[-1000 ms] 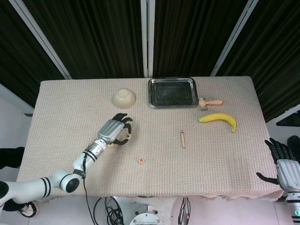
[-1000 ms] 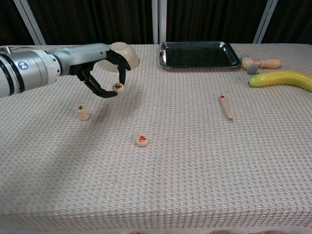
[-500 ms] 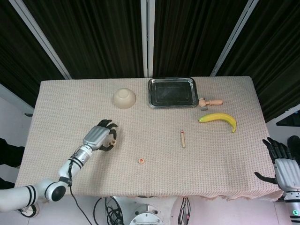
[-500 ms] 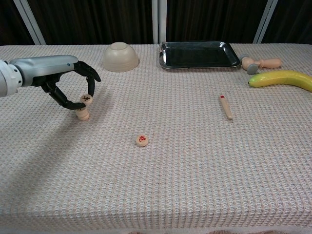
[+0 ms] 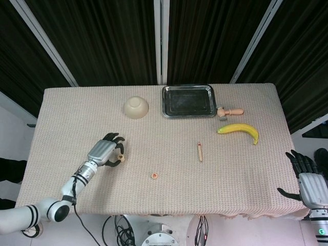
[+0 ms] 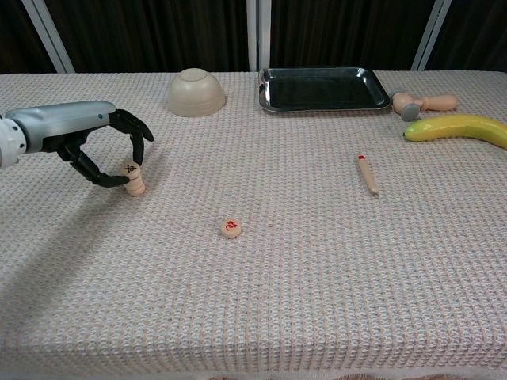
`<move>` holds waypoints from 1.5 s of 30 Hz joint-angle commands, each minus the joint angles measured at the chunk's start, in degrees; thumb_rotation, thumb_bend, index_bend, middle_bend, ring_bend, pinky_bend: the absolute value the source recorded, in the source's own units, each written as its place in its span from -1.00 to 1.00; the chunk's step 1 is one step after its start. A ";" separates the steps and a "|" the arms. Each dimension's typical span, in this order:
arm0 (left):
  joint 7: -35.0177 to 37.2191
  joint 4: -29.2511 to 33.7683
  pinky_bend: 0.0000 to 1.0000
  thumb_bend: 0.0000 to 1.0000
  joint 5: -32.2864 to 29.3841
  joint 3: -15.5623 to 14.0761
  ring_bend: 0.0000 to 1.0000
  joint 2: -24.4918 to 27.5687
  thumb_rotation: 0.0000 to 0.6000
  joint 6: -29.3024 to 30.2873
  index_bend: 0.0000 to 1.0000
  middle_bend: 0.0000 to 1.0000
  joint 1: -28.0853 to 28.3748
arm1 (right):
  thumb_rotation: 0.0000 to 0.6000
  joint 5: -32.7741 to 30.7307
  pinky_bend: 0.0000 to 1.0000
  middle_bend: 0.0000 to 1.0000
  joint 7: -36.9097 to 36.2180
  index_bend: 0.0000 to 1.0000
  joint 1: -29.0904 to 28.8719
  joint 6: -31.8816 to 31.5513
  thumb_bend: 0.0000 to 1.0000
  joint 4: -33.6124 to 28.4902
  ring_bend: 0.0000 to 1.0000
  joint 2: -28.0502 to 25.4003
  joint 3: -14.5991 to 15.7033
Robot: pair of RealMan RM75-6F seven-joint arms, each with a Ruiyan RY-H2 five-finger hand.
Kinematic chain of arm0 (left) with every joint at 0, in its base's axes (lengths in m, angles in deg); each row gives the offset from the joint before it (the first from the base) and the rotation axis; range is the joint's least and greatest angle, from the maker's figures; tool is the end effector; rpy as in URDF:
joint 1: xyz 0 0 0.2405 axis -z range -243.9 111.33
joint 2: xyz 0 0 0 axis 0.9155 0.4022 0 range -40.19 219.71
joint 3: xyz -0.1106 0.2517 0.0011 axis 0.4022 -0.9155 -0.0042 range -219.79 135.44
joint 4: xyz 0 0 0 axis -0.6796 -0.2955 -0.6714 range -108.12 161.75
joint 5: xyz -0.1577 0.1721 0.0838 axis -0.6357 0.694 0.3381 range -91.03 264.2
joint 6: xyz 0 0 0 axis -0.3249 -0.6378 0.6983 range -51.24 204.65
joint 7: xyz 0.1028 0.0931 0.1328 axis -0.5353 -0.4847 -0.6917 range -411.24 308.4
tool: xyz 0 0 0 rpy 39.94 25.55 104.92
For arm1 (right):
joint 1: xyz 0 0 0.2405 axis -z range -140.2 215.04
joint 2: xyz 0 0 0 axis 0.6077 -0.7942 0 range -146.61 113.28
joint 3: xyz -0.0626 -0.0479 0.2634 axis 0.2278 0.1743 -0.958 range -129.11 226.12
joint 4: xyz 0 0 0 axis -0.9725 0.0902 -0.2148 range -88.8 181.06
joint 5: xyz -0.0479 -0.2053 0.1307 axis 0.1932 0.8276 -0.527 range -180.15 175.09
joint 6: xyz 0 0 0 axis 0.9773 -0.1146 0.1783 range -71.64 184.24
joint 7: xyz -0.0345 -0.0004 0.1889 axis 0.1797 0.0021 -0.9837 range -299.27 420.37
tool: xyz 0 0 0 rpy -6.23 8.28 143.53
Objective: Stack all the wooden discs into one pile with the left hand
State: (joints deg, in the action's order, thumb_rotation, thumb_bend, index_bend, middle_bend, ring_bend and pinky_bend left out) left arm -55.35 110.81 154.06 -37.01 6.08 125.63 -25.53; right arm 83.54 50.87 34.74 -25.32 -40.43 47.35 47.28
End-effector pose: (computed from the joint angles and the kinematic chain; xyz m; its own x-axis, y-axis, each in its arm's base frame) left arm -0.1990 0.3908 -0.0695 0.3527 0.4352 0.8284 0.9193 -0.3266 -0.2197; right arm -0.3827 -0.2135 0.1306 0.3304 -0.0956 0.9390 -0.9408 0.0457 0.3358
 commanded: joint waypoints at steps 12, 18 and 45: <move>1.26 -0.60 -1.00 -0.33 1.25 0.04 -1.00 -0.18 1.00 0.03 0.00 -0.68 -0.56 | 1.00 -0.36 -1.00 -1.00 0.48 -1.00 -0.17 0.54 -1.00 -0.04 -1.00 0.08 0.04; 1.81 -0.78 -1.00 -0.34 1.70 0.22 -1.00 -0.15 1.00 0.12 -0.11 -0.68 -0.70 | 1.00 -0.44 -1.00 -1.00 0.55 -1.00 -0.20 0.63 -1.00 0.01 -1.00 0.13 0.04; 0.20 0.38 -1.00 -0.34 0.62 0.02 -1.00 1.10 1.00 -0.80 -0.21 -0.72 -1.00 | 1.00 -0.47 -1.00 -1.00 0.17 -1.00 -0.10 0.62 -1.00 0.52 -1.00 0.30 0.17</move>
State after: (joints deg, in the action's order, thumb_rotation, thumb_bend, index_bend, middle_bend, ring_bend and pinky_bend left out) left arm -55.17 111.17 154.69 -36.98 7.17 124.84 -26.51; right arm 83.07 51.04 34.63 -24.70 -39.91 47.65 47.45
